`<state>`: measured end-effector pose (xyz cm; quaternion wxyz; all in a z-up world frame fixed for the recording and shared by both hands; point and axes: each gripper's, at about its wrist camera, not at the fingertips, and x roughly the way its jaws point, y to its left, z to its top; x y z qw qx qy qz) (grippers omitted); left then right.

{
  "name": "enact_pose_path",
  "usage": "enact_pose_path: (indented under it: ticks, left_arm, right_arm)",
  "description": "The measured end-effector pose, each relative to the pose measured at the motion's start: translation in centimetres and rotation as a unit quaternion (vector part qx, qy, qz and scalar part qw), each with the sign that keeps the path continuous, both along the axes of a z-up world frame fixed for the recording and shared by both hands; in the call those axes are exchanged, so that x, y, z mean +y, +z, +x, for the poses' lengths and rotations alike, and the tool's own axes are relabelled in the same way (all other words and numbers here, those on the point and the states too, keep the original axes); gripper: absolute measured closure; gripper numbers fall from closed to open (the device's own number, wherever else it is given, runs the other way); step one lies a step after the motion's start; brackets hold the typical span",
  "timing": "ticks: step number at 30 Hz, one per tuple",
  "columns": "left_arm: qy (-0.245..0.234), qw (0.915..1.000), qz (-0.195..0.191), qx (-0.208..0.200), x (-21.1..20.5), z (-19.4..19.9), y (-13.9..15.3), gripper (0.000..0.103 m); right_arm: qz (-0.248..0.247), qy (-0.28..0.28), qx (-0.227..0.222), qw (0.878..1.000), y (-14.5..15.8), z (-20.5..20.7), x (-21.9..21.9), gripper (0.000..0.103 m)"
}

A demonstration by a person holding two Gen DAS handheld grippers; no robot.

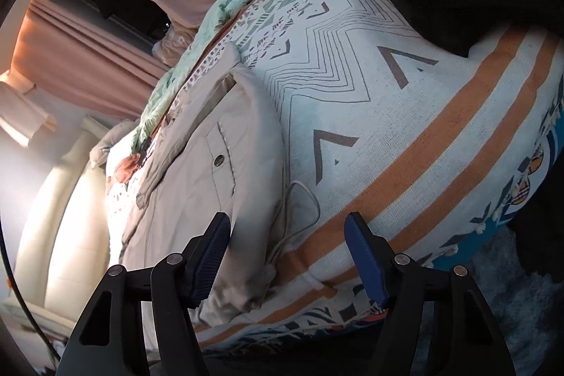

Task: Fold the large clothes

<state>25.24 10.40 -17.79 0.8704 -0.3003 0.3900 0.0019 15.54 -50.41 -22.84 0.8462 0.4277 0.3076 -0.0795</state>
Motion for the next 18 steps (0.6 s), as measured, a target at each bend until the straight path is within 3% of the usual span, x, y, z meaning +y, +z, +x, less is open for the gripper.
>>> enact_pose_path:
  ticks: [11, 13, 18]
  left_arm:
    - [-0.010, 0.9998, -0.009, 0.017, 0.1, 4.6, -1.1, 0.045]
    - [-0.017, 0.9995, -0.014, 0.023, 0.0, 5.6, -1.3, 0.050]
    - [-0.022, 0.9990, -0.013, 0.036, -0.8, 6.6, -1.6, 0.052]
  right_arm:
    - [0.043, 0.047, -0.035, 0.997, -0.7, 3.2, 0.6, 0.034]
    - [0.049, 0.052, -0.039, 0.997, -0.7, 3.5, 0.8, 0.034]
    - [0.066, 0.062, -0.039, 0.995, -0.9, 3.8, 0.9, 0.034]
